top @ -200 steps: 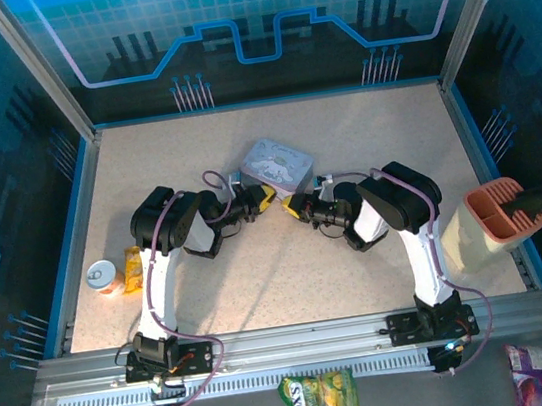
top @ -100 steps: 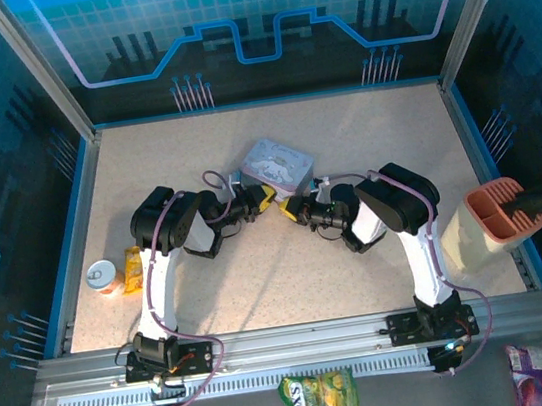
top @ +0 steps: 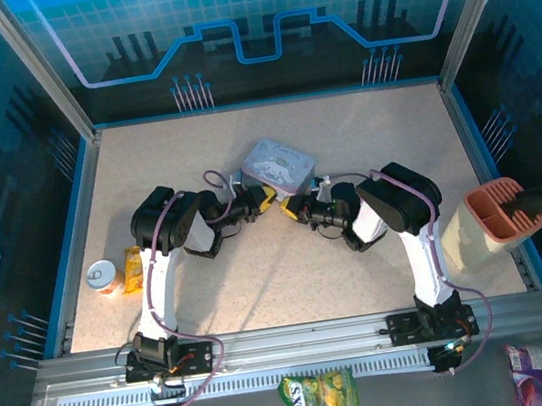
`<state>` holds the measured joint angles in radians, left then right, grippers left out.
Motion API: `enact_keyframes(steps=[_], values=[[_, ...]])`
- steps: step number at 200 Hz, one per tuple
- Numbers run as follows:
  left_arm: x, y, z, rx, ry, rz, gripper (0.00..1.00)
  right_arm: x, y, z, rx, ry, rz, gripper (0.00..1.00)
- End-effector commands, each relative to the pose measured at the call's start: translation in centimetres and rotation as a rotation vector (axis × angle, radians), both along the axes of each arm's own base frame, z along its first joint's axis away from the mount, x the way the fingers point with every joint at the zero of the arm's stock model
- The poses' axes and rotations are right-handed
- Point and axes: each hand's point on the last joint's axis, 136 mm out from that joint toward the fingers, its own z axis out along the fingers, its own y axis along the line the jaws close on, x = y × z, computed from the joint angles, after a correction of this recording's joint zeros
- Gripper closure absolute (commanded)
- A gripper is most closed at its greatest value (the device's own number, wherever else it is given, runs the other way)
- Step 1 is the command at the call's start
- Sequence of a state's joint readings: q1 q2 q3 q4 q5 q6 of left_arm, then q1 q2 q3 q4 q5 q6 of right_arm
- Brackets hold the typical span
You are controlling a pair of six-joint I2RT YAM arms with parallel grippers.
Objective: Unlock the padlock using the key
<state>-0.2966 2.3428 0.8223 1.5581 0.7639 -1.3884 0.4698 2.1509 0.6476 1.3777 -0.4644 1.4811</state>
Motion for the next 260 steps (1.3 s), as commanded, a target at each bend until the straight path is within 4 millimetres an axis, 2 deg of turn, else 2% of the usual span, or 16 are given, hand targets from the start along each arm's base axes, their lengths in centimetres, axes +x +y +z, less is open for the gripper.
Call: enact_keyframes(steps=[1,30,128,160,208,260], values=[[-3.5,0.3,-8.4,0.098,0.287,-0.052,1.00,0.6,-0.1,2.9,0.036,-0.090,0.004,1.00],[-3.4,0.5,-8.5,0.099,0.289,-0.049,1.00,0.3,-0.1,3.9,0.043,-0.109,0.012,1.00],[-3.3,0.6,-8.6,0.100,0.290,-0.041,1.00,-0.6,-0.2,4.2,0.035,-0.117,0.018,1.00],[-3.3,0.7,-8.6,0.096,0.292,-0.037,1.00,-0.3,-0.3,3.0,0.031,-0.086,0.008,1.00],[-3.1,0.7,-8.6,0.093,0.293,-0.033,1.00,-1.4,-0.4,1.7,0.004,-0.058,0.038,1.00],[-3.2,0.8,-8.6,0.093,0.292,-0.034,1.00,-1.3,-0.6,0.1,-0.008,-0.033,0.030,1.00]])
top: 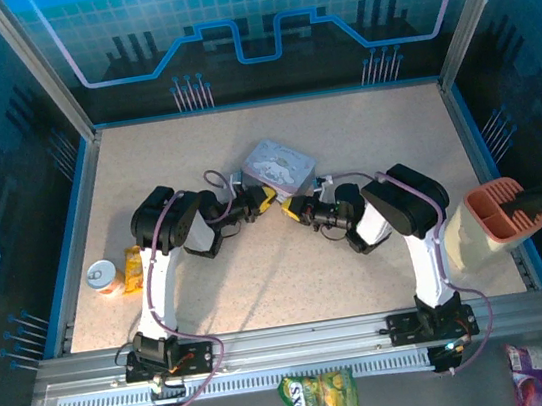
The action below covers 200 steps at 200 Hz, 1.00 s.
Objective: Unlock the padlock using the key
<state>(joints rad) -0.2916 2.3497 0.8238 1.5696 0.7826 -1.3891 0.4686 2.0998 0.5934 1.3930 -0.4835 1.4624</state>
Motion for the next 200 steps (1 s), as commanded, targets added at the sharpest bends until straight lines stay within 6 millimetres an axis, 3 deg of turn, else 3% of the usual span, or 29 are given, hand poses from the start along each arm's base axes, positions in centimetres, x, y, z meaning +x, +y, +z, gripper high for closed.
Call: enact_keyframes(steps=[1,76,122,200], values=[[-3.0,0.7,-8.6,0.099,0.296,-0.021,1.00,0.0,-0.2,-0.9,-0.007,-0.009,0.009,1.00],[-3.2,0.8,-9.1,0.098,0.304,-0.026,1.00,1.0,0.3,0.6,0.014,-0.051,0.012,1.00],[-3.2,0.9,-8.9,0.091,0.304,-0.028,1.00,1.3,-0.2,-0.6,0.005,-0.019,-0.010,1.00],[-3.3,0.9,-9.0,0.090,0.309,-0.034,1.00,1.9,-0.2,-0.4,0.008,-0.029,-0.020,1.00]])
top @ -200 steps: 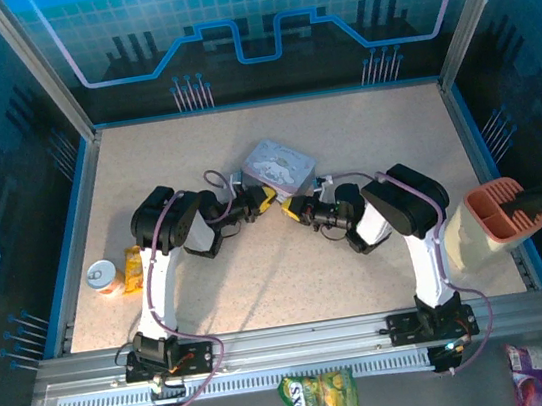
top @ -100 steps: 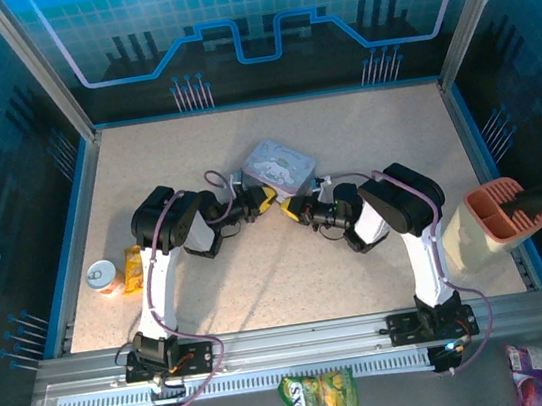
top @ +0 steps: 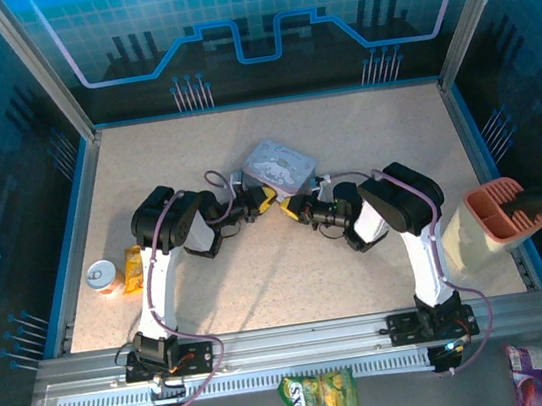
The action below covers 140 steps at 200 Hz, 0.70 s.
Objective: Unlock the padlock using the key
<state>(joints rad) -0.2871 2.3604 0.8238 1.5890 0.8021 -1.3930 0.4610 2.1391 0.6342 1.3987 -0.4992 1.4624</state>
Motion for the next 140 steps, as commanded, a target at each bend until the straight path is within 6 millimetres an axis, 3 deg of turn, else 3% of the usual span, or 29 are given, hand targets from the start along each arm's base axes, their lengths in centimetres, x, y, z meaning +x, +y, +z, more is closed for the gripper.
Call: enact_keyframes(steps=[1,96,140], values=[[-3.1,0.8,-8.9,0.096,0.314,-0.021,1.00,1.1,-0.5,-0.1,0.001,-0.022,-0.028,1.00],[-3.3,0.7,-8.8,0.091,0.321,-0.031,1.00,1.7,-0.5,-0.6,-0.045,-0.047,-0.033,1.00],[-4.0,0.7,-9.4,0.102,0.329,-0.040,1.00,2.2,0.0,1.3,-0.013,-0.056,-0.039,1.00]])
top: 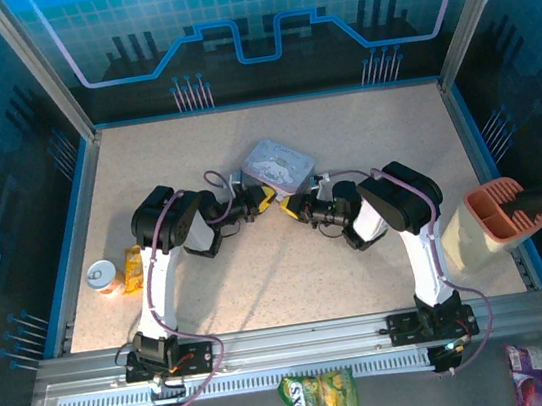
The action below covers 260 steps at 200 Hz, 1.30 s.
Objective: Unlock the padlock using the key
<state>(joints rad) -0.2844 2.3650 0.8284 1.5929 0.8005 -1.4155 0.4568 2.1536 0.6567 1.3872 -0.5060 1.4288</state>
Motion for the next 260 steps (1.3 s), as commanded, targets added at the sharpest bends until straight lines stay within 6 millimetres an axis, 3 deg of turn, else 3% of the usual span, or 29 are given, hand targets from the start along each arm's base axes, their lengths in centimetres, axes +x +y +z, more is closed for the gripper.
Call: enact_keyframes(steps=[1,66,164,197,260], values=[[-4.2,0.6,-9.4,0.111,0.312,-0.048,1.00,1.7,-0.1,1.6,0.003,-0.031,-0.047,1.00],[-4.8,0.5,-9.7,0.120,0.318,-0.056,1.00,1.7,0.8,5.9,0.006,-0.096,-0.021,1.00],[-5.3,0.3,-8.1,0.102,0.311,-0.078,1.00,2.9,-0.5,2.2,-0.074,-0.085,-0.071,1.00],[-5.3,0.3,-8.1,0.100,0.316,-0.077,1.00,3.2,-0.4,2.4,-0.067,-0.108,-0.064,1.00],[-5.4,0.7,-8.9,0.120,0.324,-0.048,1.00,1.6,-0.3,2.6,-0.073,-0.136,-0.071,1.00]])
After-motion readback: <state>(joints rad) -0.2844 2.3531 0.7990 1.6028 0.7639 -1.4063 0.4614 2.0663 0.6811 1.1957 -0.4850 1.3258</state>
